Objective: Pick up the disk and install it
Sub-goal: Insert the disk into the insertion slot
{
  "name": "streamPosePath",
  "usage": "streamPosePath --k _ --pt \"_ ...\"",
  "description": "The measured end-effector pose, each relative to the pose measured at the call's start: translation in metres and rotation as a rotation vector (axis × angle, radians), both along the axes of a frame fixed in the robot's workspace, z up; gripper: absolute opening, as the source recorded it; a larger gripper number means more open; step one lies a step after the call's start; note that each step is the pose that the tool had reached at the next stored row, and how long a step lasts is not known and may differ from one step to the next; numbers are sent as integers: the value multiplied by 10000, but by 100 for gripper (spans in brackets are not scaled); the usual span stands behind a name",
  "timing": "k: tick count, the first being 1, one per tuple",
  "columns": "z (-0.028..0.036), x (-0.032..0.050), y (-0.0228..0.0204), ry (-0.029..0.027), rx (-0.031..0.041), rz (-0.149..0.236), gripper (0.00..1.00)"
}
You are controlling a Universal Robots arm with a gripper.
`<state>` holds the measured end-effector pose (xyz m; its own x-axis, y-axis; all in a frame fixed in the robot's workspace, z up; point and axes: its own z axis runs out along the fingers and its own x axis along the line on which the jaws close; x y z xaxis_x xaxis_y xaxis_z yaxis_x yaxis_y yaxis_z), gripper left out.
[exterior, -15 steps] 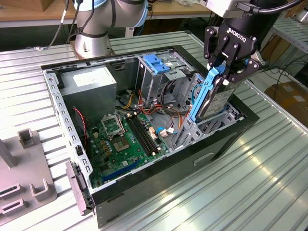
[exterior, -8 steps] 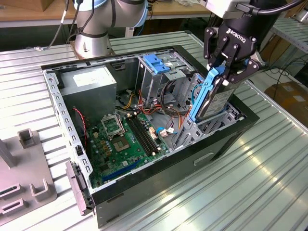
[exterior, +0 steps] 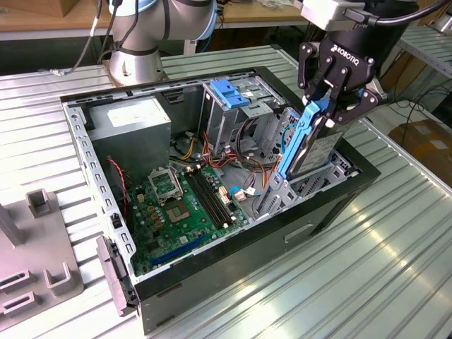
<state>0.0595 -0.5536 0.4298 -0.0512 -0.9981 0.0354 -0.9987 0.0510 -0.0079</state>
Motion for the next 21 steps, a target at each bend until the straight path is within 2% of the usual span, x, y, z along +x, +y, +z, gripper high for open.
streamPosePath --k 13,21 --pt "-107 0 0 0 0 0 37" --pt "-197 0 0 0 0 0 37"
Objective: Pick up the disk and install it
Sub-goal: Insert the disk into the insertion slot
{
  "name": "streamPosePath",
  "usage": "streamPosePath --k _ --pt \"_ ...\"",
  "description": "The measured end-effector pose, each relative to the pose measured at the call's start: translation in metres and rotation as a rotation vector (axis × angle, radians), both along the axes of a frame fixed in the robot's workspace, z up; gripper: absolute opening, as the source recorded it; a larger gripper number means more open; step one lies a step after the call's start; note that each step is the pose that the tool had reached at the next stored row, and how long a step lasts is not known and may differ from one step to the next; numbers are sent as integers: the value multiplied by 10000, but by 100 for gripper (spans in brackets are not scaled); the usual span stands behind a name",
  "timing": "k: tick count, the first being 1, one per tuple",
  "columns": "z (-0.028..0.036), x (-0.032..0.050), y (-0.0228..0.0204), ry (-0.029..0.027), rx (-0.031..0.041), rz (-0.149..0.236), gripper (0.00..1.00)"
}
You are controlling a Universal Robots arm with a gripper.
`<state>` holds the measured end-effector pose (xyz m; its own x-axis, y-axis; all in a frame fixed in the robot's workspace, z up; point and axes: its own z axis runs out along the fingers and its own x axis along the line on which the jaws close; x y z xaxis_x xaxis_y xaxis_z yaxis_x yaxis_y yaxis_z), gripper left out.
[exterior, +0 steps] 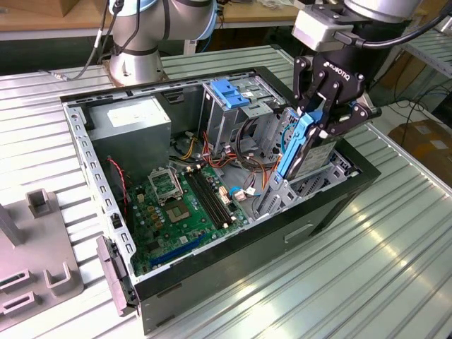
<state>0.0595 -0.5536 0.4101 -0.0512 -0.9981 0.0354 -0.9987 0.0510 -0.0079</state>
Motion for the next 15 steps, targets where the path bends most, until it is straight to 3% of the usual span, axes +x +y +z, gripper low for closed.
streamPosePath --k 15 --pt "-171 2 0 2 1 0 37"
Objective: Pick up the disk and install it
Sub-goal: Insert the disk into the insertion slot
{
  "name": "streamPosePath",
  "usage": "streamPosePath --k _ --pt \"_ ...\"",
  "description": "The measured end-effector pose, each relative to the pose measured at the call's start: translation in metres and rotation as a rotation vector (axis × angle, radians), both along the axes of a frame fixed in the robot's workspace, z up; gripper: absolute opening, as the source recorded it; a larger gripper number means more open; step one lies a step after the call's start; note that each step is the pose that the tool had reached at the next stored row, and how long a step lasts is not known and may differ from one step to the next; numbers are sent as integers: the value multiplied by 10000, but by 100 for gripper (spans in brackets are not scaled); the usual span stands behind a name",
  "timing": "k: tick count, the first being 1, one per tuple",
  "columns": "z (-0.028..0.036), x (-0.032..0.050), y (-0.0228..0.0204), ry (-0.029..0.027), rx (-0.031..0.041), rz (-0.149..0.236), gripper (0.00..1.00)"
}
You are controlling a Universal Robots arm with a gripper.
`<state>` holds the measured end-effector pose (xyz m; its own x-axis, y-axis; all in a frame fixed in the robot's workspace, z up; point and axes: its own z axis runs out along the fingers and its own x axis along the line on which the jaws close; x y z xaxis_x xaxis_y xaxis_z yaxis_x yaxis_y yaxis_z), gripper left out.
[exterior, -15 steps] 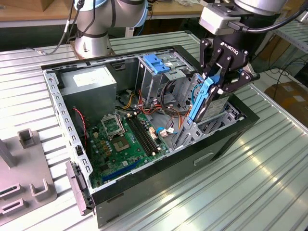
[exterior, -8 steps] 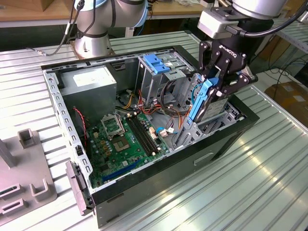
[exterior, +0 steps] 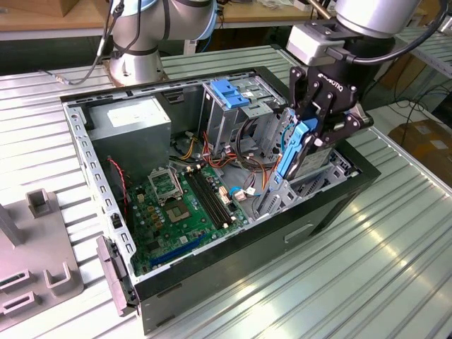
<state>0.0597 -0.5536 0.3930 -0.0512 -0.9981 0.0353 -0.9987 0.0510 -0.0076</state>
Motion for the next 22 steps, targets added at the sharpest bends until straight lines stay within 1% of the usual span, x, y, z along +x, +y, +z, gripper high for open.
streamPosePath --k 5,15,17,18,22 --pt "-60 2 0 0 0 -1 37" --pt "-63 2 0 -1 3 -2 37" --pt "-63 2 0 0 1 0 38" --pt "-63 2 0 0 1 0 44" --pt "-63 2 0 1 -1 0 43"
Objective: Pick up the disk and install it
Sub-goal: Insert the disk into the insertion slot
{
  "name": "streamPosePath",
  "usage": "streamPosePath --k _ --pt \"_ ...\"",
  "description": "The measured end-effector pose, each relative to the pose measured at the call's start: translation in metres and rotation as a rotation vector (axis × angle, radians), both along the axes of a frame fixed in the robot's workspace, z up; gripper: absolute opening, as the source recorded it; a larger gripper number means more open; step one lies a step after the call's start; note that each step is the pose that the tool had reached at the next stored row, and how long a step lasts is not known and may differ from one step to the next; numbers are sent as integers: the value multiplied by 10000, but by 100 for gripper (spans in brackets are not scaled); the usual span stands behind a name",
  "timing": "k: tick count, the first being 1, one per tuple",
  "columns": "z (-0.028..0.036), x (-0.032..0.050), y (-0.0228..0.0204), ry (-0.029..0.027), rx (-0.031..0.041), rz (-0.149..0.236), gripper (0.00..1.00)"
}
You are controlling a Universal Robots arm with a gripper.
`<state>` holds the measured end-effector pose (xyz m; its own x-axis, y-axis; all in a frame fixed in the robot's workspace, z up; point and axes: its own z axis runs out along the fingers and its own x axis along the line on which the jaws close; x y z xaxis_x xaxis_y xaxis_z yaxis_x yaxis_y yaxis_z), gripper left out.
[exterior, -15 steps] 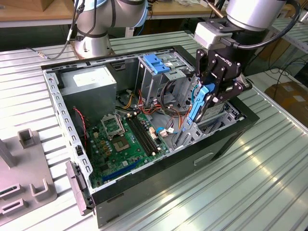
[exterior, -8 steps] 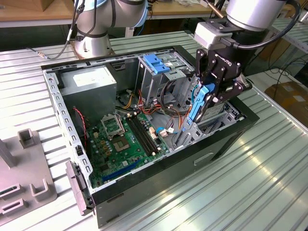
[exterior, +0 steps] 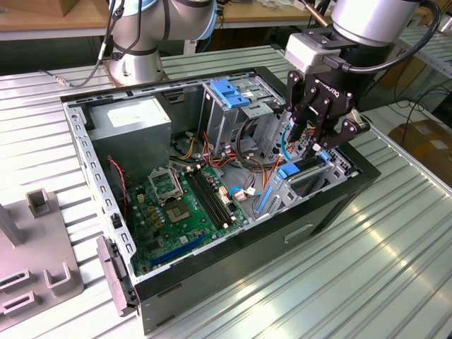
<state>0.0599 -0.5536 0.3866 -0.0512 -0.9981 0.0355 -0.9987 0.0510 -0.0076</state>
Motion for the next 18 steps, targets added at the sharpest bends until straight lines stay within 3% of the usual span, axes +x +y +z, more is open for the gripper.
streamPosePath --k 1,4,5,6,7,10,18 --pt "0 0 0 0 0 0 43" --pt "-2 0 0 0 0 0 24" --pt "-5 0 0 -2 2 0 24" --pt "-9 0 -1 -6 3 1 12" --pt "-19 0 -7 -14 0 1 10" --pt "-60 45 -12 -25 -31 0 10" --pt "-62 49 -12 -26 -30 0 10"
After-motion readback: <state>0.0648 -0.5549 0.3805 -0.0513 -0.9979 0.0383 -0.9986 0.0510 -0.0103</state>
